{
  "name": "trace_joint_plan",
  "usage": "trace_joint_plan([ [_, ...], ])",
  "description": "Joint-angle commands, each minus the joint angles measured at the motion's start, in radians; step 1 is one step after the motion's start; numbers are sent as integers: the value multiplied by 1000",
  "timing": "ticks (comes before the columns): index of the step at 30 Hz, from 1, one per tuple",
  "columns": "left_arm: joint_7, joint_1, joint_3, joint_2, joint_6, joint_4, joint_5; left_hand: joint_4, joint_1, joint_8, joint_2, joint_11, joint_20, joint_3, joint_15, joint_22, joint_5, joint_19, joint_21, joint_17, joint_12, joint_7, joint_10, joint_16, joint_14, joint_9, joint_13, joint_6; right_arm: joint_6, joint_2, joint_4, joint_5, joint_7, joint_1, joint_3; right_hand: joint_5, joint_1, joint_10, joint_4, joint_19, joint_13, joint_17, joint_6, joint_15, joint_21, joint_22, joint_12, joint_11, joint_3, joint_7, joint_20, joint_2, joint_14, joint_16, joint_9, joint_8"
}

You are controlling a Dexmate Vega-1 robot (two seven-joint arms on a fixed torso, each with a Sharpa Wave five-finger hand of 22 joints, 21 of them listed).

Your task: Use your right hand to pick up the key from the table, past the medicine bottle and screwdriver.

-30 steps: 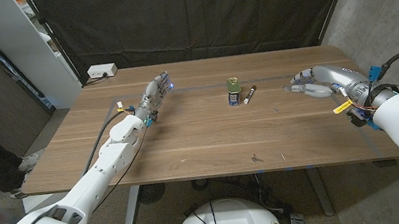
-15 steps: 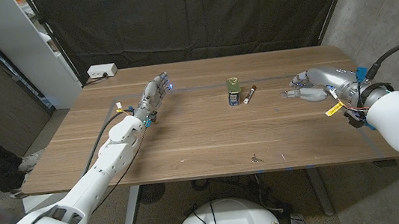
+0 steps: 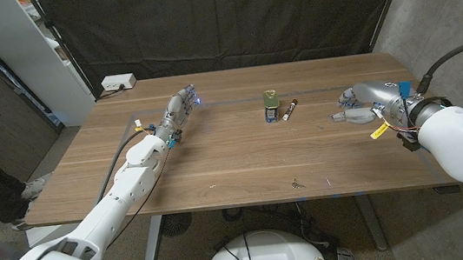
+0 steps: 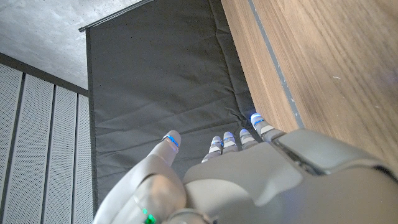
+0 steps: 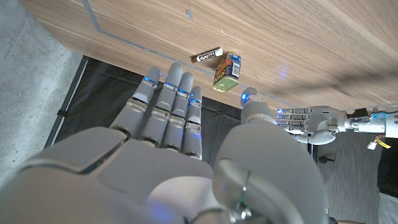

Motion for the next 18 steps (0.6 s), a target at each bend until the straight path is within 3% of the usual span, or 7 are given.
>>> trace_joint_plan([
  [1,-11,-9,-2,-5,-1,17,-4,4,6,3,36,12,9,0,3,3,3,-3,-3,4,2,0,-5,3,-5,4,3,-1,-144,-103,-24,-87,156,99,-119,25,55,-55,9,12,61,102,-45,-8,11,9,35,-6,-20,-4,1,1,-39,55,16,-10],
  [6,-18,-17,-1,-8,-1,30,-3,4,5,3,36,10,9,-1,3,3,3,-2,-3,4,3,0,-4,3,-5,4,3,-1,-209,-155,-30,-65,229,162,-163,42,85,-143,25,-19,128,218,-111,1,4,14,66,4,-61,1,4,-1,-134,102,33,-33],
  [10,-24,-23,-1,-10,-2,40,-3,4,5,3,36,10,9,-1,3,3,3,-2,-4,4,2,0,-6,3,-6,4,3,-1,-261,-208,-33,-45,259,211,-200,40,73,-208,38,-49,163,275,-166,5,-4,17,76,2,-105,4,-2,-21,-196,119,42,-51],
  [15,-28,-29,-1,-13,-5,50,-1,4,5,3,36,11,9,-1,3,3,3,-2,-4,4,2,0,-5,3,-6,4,3,-2,-310,-262,-41,-11,241,245,-234,34,57,-219,46,-64,176,295,-176,3,-7,18,87,0,-132,-1,-11,-40,-210,126,46,-52],
  [18,-31,-33,0,-15,-5,56,0,5,5,3,36,10,10,-1,4,3,3,-2,-4,4,2,0,-6,3,-6,4,3,-3,-341,-296,-50,12,220,267,-261,32,56,-209,49,-64,191,316,-151,-1,-3,21,106,-3,-146,-3,-11,-41,-200,145,51,-40],
])
